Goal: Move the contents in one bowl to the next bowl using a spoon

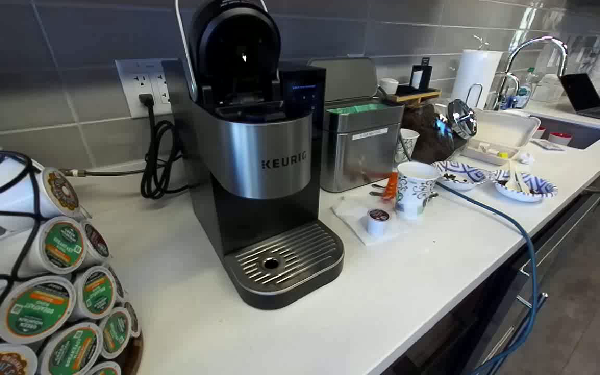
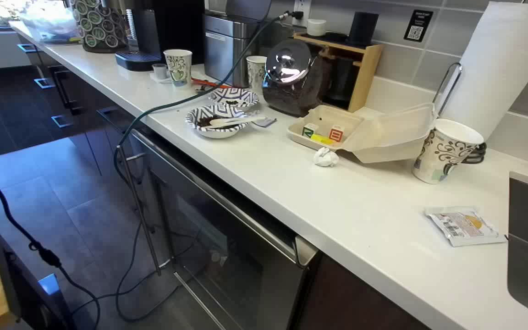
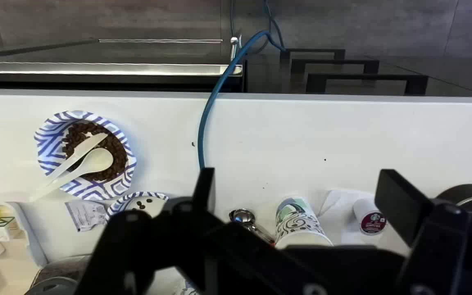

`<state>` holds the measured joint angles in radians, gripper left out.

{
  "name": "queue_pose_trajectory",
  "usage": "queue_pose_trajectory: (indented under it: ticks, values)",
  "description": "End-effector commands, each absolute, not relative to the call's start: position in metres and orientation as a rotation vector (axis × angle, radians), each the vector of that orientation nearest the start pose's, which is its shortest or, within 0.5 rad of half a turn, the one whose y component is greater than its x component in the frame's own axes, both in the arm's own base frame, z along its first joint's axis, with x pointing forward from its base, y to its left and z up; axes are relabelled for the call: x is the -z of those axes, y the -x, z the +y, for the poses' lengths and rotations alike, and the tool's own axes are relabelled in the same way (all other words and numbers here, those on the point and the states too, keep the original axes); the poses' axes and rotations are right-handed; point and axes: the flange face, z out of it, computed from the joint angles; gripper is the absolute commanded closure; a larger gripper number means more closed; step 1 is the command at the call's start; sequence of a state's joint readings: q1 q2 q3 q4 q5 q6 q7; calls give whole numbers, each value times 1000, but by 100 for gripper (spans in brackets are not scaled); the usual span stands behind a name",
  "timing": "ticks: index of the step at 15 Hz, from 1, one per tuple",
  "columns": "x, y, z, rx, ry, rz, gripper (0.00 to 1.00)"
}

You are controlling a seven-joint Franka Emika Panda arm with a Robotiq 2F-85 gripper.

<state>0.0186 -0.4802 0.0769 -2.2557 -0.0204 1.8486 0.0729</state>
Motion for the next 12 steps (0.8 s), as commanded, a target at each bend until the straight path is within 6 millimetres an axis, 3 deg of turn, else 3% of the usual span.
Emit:
queue_pose_trajectory:
  ticks: [1, 6, 9, 12]
  values:
    - [-554, -414, 42, 120, 3189, -32, 0]
    - [-554, -414, 42, 120, 3189, -32, 0]
    - [-521, -436, 9, 60, 3218, 234, 0]
    - [-485, -453, -41, 0, 3147, 424, 0]
